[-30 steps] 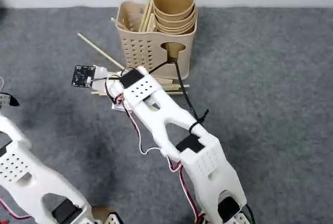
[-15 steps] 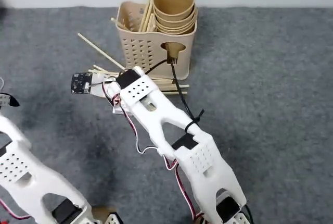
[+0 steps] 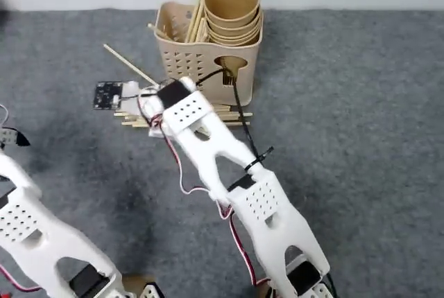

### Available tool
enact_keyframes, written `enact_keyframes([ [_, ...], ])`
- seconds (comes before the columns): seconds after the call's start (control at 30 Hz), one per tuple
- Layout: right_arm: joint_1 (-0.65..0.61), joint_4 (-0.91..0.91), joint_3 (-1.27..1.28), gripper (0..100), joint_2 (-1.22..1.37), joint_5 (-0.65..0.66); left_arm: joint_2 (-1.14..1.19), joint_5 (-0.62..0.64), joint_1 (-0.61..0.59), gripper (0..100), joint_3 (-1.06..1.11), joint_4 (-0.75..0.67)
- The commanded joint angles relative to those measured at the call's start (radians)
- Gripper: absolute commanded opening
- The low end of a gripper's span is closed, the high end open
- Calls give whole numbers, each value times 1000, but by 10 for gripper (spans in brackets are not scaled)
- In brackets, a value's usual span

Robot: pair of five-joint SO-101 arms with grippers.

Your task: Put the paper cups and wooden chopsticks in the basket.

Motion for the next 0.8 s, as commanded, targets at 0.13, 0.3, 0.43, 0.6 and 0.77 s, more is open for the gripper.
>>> enact_keyframes([
  [0.13,53,71,-58,177,1,-61,-66,46,0,263,41,20],
  [0.3,47,130,-58,180,1,-68,-66,49,3,264,41,20],
  [0.43,45,124,-58,180,2,-68,-63,51,5,264,41,20],
  [0.6,58,70,-61,178,44,-68,-61,51,5,264,41,20],
  [0.77,67,47,-63,177,77,-87,-64,52,5,264,41,20],
])
